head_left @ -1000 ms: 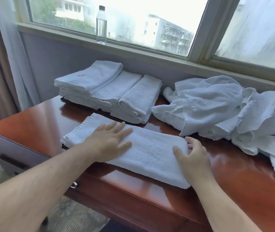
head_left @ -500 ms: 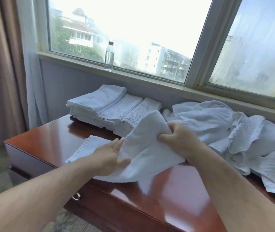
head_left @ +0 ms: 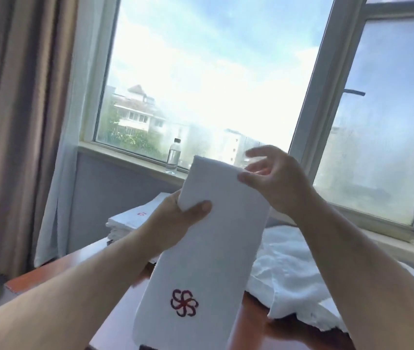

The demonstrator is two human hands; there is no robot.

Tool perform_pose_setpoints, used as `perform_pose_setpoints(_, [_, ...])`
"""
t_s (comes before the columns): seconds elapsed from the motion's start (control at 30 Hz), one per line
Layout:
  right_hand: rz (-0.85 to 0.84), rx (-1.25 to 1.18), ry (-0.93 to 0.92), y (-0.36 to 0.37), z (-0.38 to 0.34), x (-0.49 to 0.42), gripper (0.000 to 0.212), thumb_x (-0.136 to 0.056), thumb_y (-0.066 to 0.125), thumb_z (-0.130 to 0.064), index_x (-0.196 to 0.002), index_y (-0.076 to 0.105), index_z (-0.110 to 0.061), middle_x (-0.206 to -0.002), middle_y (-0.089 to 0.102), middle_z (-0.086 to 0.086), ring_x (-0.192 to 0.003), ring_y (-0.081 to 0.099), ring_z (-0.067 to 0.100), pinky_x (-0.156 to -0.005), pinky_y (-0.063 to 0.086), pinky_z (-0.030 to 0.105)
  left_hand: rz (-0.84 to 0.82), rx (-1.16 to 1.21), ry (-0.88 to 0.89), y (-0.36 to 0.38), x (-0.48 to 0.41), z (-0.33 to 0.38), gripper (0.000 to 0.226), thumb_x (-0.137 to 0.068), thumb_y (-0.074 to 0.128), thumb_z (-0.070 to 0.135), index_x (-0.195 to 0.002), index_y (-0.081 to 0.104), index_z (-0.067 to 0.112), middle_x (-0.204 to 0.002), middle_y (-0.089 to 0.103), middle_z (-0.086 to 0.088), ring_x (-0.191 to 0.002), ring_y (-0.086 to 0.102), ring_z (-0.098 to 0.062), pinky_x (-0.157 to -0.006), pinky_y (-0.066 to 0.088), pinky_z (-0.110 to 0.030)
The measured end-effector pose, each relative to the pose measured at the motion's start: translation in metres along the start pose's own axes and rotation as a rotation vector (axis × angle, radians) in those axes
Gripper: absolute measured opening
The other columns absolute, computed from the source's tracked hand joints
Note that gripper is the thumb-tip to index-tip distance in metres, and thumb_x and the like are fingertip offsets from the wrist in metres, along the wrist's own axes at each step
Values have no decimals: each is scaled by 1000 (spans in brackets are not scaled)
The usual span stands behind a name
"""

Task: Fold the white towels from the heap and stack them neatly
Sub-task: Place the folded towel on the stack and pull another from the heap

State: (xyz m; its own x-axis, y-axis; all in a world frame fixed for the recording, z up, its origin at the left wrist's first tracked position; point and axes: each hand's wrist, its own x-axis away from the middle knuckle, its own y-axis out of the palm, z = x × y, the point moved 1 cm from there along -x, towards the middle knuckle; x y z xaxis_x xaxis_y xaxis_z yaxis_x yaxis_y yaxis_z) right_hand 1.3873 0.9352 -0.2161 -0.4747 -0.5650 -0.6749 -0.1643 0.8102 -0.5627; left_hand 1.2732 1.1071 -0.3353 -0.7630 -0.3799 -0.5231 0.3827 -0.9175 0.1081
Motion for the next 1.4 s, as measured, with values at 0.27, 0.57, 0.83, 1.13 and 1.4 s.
perform_pose_setpoints(0.27, [-175,-958,529,88,54,56,46,-89,67,-35,-125,65,-5,-114,73,18,-100,71,34,-76,59,42,90,-1,-37,-22,2,-21,30,-83,77,42,-105,73,22,-105,76,-11,-94,74,-33,-80,60,-47])
perform_pose_setpoints(0.57, [-59,-707,335,141,67,-1,32,-83,68,-45,-108,68,-24,-97,76,9,-87,74,29,-76,62,49,164,134,-150,-73,-47,-32,24,-82,66,53,-97,75,38,-106,76,-7,-91,74,-27,-69,59,-35])
perform_pose_setpoints(0.83, [-171,-720,544,215,133,-17,33,-81,68,-35,-111,65,-21,-96,78,3,-86,76,26,-73,62,44,161,-15,-343,-115,-84,-102,31,-88,63,54,-108,73,32,-107,76,-4,-95,74,-26,-74,61,-36])
perform_pose_setpoints(1.13, [-232,-838,723,252,194,-53,12,-101,58,-18,-111,64,-18,-98,78,7,-90,76,29,-77,62,48,141,-325,-434,-131,-130,-161,30,-82,62,42,-111,64,35,-103,75,7,-94,73,-15,-90,58,-46])
perform_pose_setpoints(1.4, [36,-748,893,267,277,-151,22,-94,64,-19,-116,64,-17,-104,75,12,-94,73,35,-84,59,56,4,-829,-784,-123,-230,-183,58,-89,61,56,-131,54,16,-130,60,-9,-116,60,-32,-102,48,-49])
